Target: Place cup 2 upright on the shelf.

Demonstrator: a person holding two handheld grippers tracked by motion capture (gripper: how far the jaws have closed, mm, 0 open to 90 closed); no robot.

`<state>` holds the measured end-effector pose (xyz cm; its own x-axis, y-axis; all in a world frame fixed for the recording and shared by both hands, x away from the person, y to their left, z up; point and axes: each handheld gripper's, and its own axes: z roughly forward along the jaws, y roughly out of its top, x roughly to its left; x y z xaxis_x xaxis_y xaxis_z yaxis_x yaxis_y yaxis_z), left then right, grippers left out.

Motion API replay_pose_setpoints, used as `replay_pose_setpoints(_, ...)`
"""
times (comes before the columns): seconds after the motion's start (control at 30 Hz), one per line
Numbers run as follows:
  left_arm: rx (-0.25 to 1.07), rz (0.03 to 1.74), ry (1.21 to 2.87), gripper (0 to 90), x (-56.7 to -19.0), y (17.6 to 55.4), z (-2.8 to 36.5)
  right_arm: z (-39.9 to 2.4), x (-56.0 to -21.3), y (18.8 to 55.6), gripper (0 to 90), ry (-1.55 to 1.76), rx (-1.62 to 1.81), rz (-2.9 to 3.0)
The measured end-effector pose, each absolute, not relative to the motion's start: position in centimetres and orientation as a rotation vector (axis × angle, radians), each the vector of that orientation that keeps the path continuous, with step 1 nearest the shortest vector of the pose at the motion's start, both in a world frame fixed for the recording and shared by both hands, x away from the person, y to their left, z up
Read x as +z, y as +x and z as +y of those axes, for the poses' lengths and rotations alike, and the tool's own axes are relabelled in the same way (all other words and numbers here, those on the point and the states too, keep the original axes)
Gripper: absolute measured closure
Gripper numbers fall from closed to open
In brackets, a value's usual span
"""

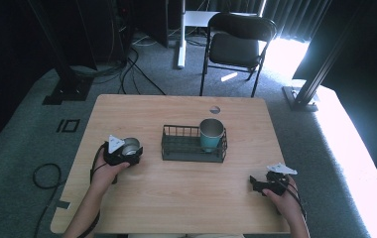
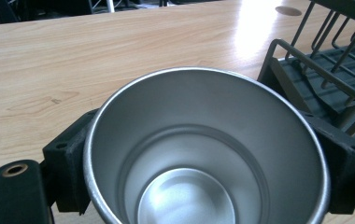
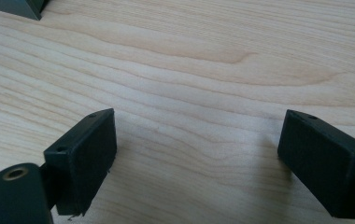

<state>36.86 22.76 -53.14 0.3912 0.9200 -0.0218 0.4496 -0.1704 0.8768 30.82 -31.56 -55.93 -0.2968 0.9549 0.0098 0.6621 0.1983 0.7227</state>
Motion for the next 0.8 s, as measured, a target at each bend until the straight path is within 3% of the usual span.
replay_pose_setpoints(0.8, 0.655, 1.159, 1.756, 14.0, -50.1, 37.1, 22.9, -31.6, -55.9, 30.8, 11.3, 1.504, 0.878, 2.035)
